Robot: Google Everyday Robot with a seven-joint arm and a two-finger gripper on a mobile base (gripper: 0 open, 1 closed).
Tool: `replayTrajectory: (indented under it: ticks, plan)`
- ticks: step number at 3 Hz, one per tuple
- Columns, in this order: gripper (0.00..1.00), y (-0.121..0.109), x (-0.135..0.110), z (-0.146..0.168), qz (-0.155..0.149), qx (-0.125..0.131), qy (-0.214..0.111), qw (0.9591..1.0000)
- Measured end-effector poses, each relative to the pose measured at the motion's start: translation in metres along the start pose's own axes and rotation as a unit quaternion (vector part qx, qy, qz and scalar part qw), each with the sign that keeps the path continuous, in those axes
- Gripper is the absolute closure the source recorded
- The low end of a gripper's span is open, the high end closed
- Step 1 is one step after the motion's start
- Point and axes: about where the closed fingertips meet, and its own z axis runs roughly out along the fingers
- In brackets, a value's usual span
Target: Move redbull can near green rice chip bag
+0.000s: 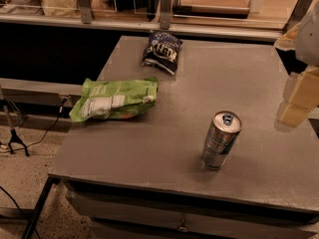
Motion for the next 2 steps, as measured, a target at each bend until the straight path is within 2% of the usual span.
replayTrajectory:
  ticks: [1, 2]
  plan:
    - [0.00, 0.0000, 0.0000, 0.0000, 0.000, 0.000, 0.000, 1.0000]
    - [0.00, 0.0093, -0.0059, 0.0027, -0.005, -0.013, -0.022, 0.9997]
